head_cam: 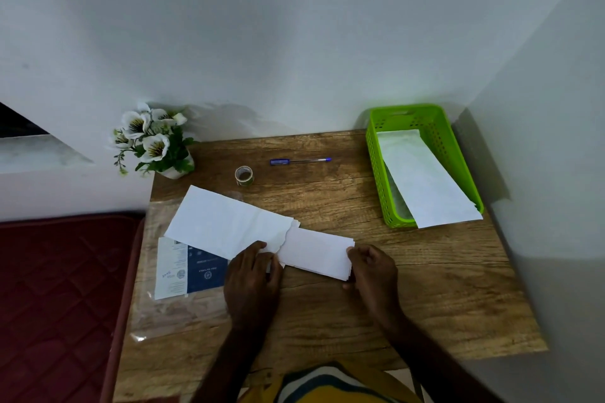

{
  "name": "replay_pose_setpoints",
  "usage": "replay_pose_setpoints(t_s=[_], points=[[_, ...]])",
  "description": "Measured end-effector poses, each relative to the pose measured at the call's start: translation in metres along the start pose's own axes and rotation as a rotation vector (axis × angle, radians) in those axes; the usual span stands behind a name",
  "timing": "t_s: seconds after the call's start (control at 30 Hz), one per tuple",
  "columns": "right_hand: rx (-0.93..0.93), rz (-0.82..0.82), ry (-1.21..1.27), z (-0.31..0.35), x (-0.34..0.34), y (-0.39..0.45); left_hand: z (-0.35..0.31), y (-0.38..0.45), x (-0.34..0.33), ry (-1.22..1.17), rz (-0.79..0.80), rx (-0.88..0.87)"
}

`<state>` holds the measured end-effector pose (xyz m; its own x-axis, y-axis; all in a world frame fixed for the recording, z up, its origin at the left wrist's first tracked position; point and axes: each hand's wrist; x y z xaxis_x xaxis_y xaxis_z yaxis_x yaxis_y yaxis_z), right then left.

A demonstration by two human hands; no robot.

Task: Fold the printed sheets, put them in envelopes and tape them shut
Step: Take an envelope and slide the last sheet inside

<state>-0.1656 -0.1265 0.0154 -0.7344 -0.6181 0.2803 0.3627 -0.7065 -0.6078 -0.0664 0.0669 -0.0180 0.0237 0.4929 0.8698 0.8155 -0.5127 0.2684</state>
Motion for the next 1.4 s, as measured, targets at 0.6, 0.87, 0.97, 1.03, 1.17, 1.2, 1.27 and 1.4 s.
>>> replay_pose_setpoints(t_s=[0.6, 0.87, 0.97, 1.03, 1.17, 1.2, 1.27, 1.4], points=[[0.047, 0.162, -0.015, 0.014, -0.049, -0.005, -0.024, 0.007, 0.008, 0.045, 0.047, -0.054], [0.080, 0.156, -0.096, 0.009, -0.048, 0.000, -0.021, 0.006, 0.005, 0.029, 0.022, -0.059], [0.156, 0.167, -0.132, 0.012, -0.054, 0.002, -0.020, 0.005, 0.003, 0.008, -0.011, -0.084], [0.180, 0.177, -0.151, 0.015, -0.059, 0.001, -0.020, 0.006, 0.002, -0.015, -0.038, -0.098], [0.234, 0.157, -0.284, 0.019, -0.068, 0.000, -0.021, 0.005, -0.001, -0.052, -0.045, -0.084], [0.250, 0.144, -0.319, 0.019, -0.071, -0.001, -0.022, 0.005, -0.001, -0.058, -0.039, -0.077], [0.281, 0.121, -0.380, 0.021, -0.076, -0.003, -0.022, 0.004, -0.002, -0.072, -0.029, -0.055], [0.371, 0.130, -0.574, 0.025, -0.078, -0.002, -0.022, 0.004, 0.000, -0.085, -0.009, -0.001]])
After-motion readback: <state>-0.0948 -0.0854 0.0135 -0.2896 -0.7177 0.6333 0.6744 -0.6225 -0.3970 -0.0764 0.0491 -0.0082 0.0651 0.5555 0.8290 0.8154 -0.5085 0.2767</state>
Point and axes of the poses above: each hand's wrist, its own y-axis towards the middle knuckle, its own x-axis out of the back of the hand, z = x × y, and after that the axes turned 8 degrees about -x, right-handed
